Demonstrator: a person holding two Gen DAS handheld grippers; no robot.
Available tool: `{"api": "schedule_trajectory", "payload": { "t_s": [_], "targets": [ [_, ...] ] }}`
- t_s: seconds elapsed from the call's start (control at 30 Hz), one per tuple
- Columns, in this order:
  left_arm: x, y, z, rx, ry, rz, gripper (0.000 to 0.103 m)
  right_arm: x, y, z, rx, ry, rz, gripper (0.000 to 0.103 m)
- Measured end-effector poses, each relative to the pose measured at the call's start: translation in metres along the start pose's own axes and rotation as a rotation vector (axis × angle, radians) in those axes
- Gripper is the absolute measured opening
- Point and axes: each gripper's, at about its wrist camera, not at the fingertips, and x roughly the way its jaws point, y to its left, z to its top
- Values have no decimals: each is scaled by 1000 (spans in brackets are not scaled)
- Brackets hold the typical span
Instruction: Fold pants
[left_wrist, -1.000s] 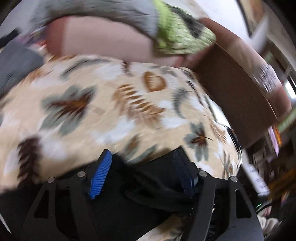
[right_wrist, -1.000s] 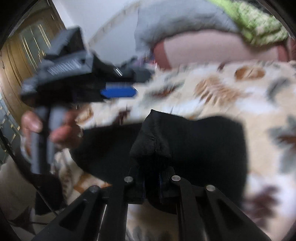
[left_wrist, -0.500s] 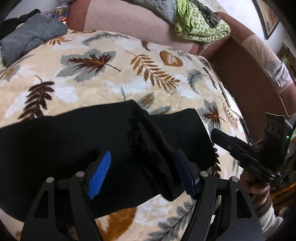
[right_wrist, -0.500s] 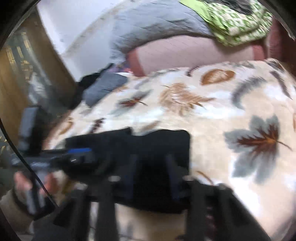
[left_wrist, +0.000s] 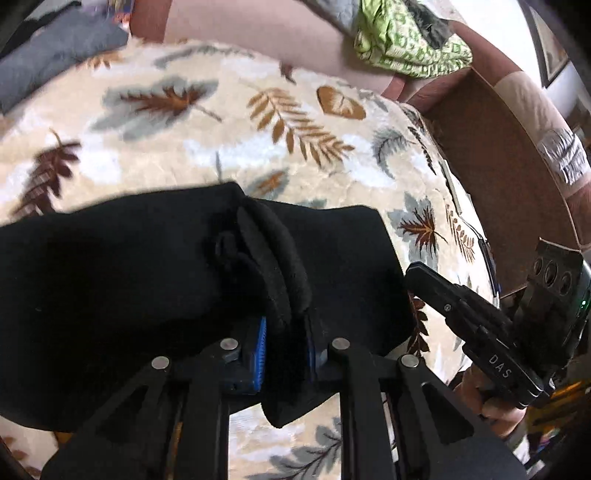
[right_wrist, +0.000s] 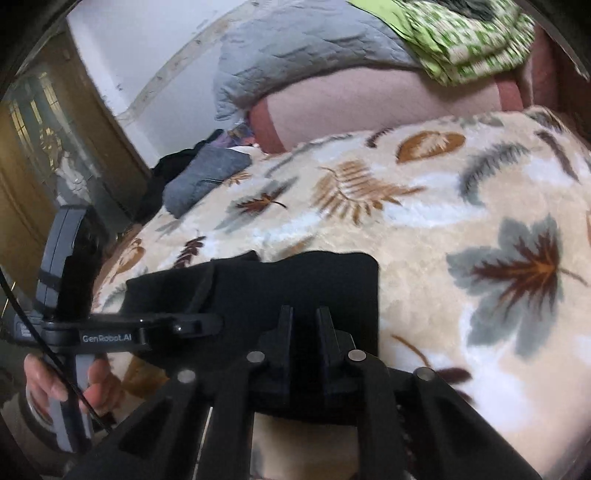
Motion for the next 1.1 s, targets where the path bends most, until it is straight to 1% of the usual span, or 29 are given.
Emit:
{"api": "schedule_trajectory", "payload": {
  "t_s": [0.1,0.2,0.27,0.33,0.4,0.43,0.47,0.5,0.53,0.57,0.63,0.7,0.8,0.93,1.1],
  "targets": [
    [-7,11,3,-12,-22,22,14,11,7,0,-29,21,-12,14],
    [3,22,-3,-42,5,27,14,30,8,-6,-41,70,-26,14],
    [9,23,-9,-35,4,55,14,40,7,-11,-48,94,-38,14],
    [8,23,-11,-27,-13,68,19,40,7,-12,-50,92,-41,13],
    [4,21,-12,-18,-27,85,20,37,9,-9,-56,96,-51,12],
    [1,21,-12,-15,-32,90,21,35,12,-8,-62,94,-62,14],
    [-3,20,-13,-6,-44,110,22,33,14,-7,-68,91,-68,18],
    [-5,19,-13,1,-52,121,25,31,16,-7,-75,89,-73,22],
    [-9,19,-13,9,-64,137,31,29,20,-7,-82,85,-76,30],
    [-14,19,-14,13,-81,154,34,28,23,-7,-87,81,-79,32],
    [-23,23,-16,5,-116,179,46,26,30,-7,-93,75,-77,32],
    [-30,30,-17,-17,-135,182,51,26,37,-7,-99,73,-73,32],
    [-41,41,-21,-56,-150,183,53,30,47,-8,-119,75,-67,32],
    [-54,54,-28,-83,-182,222,62,37,56,-12,-129,85,-66,32],
    [-63,65,-36,-115,-197,233,65,49,62,-20,-142,107,-73,32]
  ]
}}
